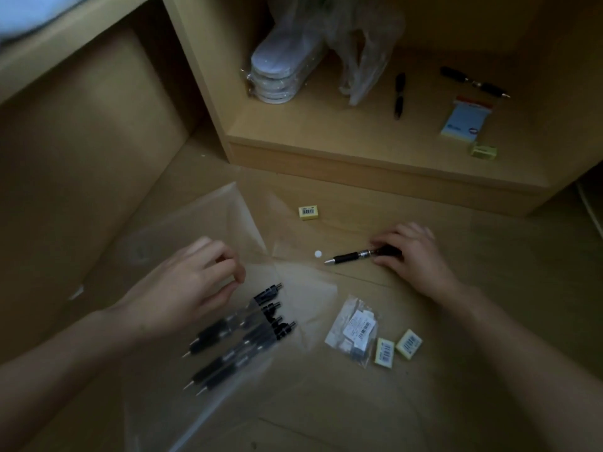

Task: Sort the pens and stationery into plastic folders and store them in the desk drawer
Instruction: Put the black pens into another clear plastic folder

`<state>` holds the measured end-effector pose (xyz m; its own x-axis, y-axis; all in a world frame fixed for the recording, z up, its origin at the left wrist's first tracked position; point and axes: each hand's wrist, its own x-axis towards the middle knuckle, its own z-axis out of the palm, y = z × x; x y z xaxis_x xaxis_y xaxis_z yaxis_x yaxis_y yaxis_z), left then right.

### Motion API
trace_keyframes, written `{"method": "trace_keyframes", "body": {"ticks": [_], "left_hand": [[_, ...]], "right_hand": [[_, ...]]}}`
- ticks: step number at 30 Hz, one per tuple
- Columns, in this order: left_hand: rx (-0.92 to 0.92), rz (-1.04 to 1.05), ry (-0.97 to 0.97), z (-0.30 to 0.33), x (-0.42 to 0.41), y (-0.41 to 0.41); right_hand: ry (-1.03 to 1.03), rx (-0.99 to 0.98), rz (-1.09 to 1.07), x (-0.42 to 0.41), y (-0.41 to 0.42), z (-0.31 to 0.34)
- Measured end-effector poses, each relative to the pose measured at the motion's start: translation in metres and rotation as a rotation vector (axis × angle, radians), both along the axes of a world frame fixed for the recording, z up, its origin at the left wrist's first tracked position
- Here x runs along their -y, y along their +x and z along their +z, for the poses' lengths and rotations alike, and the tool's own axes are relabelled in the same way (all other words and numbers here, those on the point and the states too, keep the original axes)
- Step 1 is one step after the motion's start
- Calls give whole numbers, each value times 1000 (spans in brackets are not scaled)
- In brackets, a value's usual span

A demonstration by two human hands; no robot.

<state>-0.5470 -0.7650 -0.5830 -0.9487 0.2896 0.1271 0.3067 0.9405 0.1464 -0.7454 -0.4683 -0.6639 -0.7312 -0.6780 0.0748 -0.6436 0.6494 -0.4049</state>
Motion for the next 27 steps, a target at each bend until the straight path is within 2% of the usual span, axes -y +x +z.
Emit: {"method": "trace_keyframes", "body": {"ticks": [5, 15, 21, 27], "left_hand": [[10, -1, -16, 0, 1, -3], [-6, 7, 28, 3, 2, 0], [-16, -1, 30, 3, 0, -1], [2, 6, 9, 7, 0, 2]], "right_hand": [[17, 43, -43, -18, -1, 1], [-145, 239, -92, -34, 17, 28], [-292, 223, -96, -28, 32, 49], [-301, 202, -87, -18, 31, 54]]}}
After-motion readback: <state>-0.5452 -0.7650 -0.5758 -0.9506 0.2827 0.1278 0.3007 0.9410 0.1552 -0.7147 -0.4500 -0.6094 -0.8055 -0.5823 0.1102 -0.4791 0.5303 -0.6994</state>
